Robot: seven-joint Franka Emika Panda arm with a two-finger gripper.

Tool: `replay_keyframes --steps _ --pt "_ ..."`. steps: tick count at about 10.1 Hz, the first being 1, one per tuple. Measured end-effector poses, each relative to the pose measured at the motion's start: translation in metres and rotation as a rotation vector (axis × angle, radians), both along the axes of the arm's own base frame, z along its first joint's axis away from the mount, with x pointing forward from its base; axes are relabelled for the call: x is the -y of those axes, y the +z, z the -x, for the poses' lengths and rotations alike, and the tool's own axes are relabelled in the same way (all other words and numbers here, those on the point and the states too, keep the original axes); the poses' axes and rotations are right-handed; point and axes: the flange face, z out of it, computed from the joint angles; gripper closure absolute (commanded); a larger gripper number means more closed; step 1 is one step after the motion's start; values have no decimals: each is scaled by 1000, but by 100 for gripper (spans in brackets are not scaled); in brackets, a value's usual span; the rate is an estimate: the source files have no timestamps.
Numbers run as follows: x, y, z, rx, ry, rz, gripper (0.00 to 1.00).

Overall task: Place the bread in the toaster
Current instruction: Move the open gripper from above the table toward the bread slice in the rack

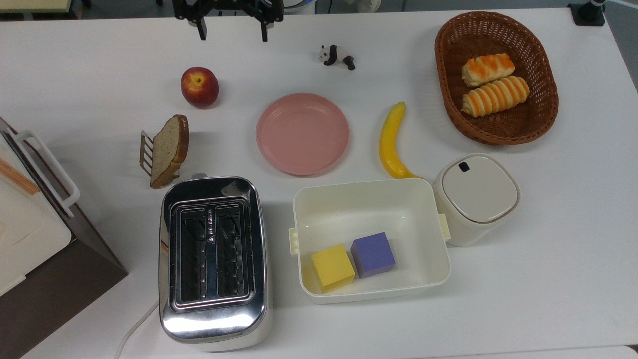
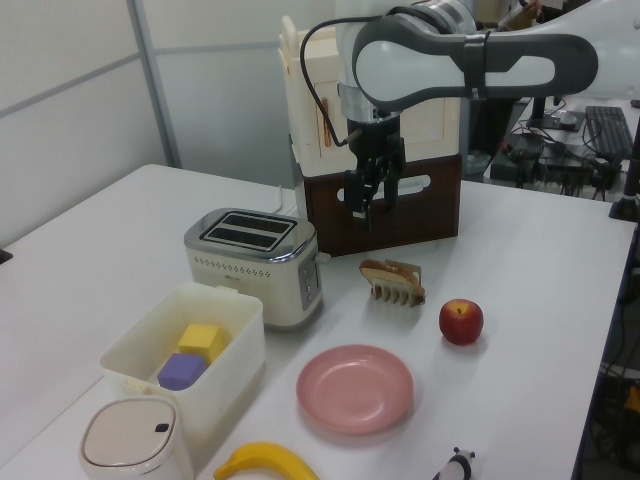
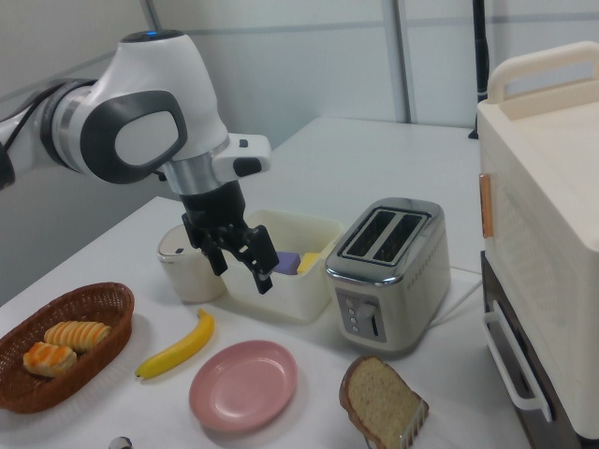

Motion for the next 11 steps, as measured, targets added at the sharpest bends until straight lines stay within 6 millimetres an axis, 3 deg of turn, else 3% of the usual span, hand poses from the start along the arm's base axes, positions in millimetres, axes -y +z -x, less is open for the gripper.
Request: replay_keyframes --steps 2,7,11 --pt "13 -3 -3 7 -21 1 0" --pt "19 -7 -6 1 -32 2 0" --pt "57 4 1 12 -15 66 3"
